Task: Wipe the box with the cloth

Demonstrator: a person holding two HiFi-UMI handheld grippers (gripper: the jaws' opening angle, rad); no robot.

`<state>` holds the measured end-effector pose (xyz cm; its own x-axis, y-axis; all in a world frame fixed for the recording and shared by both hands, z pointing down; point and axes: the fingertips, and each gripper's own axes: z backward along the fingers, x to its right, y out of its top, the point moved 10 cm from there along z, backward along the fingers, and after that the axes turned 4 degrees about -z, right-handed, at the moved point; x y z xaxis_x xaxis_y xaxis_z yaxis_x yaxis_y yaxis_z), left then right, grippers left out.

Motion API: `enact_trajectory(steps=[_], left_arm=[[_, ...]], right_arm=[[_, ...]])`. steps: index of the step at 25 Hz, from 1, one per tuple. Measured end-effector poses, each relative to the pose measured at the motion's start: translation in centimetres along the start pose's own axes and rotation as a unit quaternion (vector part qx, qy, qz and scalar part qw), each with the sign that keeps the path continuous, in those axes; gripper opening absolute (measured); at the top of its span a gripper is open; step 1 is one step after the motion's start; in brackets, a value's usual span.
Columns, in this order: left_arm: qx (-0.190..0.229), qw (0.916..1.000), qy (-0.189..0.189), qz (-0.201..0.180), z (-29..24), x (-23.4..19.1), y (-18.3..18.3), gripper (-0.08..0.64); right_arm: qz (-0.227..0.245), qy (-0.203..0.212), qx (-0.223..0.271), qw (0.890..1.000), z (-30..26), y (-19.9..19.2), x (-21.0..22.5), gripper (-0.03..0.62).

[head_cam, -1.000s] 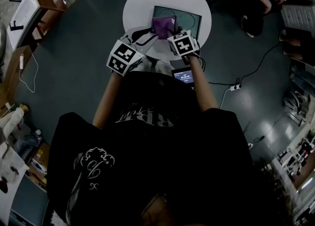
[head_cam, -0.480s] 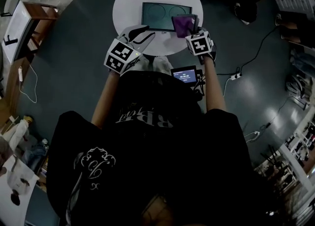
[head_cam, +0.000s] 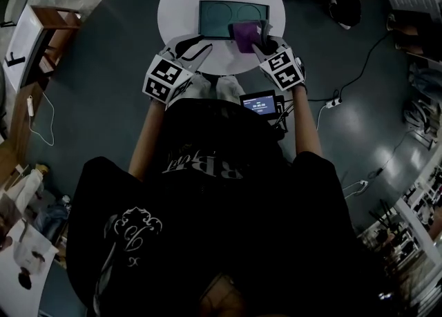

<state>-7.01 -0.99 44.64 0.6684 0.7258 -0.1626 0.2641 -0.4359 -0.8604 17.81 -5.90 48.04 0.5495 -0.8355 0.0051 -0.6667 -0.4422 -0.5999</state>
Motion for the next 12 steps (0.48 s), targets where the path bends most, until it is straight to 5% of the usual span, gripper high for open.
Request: enact_trajectory(steps=[4, 12], left_arm=[[-0.001, 0.9998, 0.015, 0.01, 0.9, -0.7, -0.9, 0.13], [-0.004, 0.9992, 0.032, 0.024, 2.1, -0.5, -1.8, 0.13]], right_arm=[[0.123, 0.055, 0.021, 0.991, -1.2, 2.2, -3.3, 0.057], [0.304, 0.126, -0.042, 0.944, -7.4, 3.3, -8.7, 0.057]])
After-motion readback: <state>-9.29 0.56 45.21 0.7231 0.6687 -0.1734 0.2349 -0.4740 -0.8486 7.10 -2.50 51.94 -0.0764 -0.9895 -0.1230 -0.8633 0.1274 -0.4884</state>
